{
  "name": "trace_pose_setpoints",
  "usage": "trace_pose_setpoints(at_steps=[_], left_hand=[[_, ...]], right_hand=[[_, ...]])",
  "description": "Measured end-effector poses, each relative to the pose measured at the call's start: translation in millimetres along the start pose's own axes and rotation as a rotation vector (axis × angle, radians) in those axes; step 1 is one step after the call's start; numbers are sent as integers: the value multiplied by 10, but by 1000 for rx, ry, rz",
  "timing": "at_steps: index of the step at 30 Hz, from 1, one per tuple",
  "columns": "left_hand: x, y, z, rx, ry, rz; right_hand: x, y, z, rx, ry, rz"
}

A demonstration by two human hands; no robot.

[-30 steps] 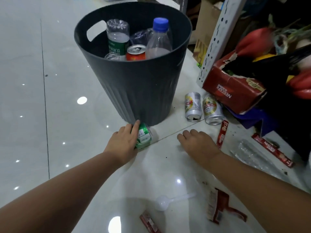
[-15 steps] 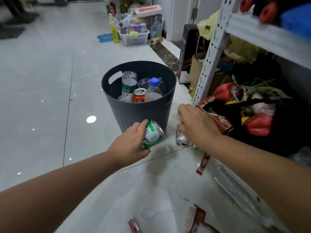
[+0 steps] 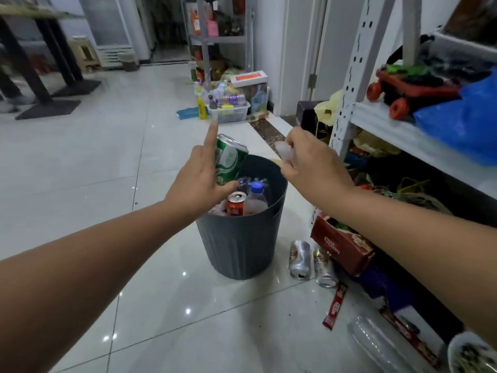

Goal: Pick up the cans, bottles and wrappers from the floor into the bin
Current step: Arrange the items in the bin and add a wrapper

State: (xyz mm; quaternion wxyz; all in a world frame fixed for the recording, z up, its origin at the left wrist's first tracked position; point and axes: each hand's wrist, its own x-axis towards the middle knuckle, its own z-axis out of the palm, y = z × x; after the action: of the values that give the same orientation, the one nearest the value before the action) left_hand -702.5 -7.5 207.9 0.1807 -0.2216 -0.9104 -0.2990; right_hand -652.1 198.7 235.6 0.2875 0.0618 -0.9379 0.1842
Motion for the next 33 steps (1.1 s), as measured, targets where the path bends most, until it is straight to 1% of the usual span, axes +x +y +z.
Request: trace_pose_setpoints(at_steps=[4, 8, 11, 13, 18, 23, 28, 33], left_hand=[[273, -208, 31, -32, 84, -26], [443, -548, 169, -87, 74, -43], [546, -815, 314, -113, 59, -70], [599, -986, 437, -69, 56, -103], [680, -1312, 694, 69, -26, -142], [728, -1414, 894, 234, -151, -98], [823, -1504, 986, 336, -164, -104], [903, -1558, 1035, 465, -144, -96]], right_hand=[[259, -166, 137, 89, 62, 15], [466, -344, 440, 213, 99, 50], [568, -414, 724, 345, 31, 100], [596, -424, 903, 379, -24, 154], [517, -322, 1223, 330, -128, 184], [416, -199, 1395, 236, -250, 144], [242, -87, 1566, 181, -392, 139], [56, 84, 1663, 113, -418, 127]])
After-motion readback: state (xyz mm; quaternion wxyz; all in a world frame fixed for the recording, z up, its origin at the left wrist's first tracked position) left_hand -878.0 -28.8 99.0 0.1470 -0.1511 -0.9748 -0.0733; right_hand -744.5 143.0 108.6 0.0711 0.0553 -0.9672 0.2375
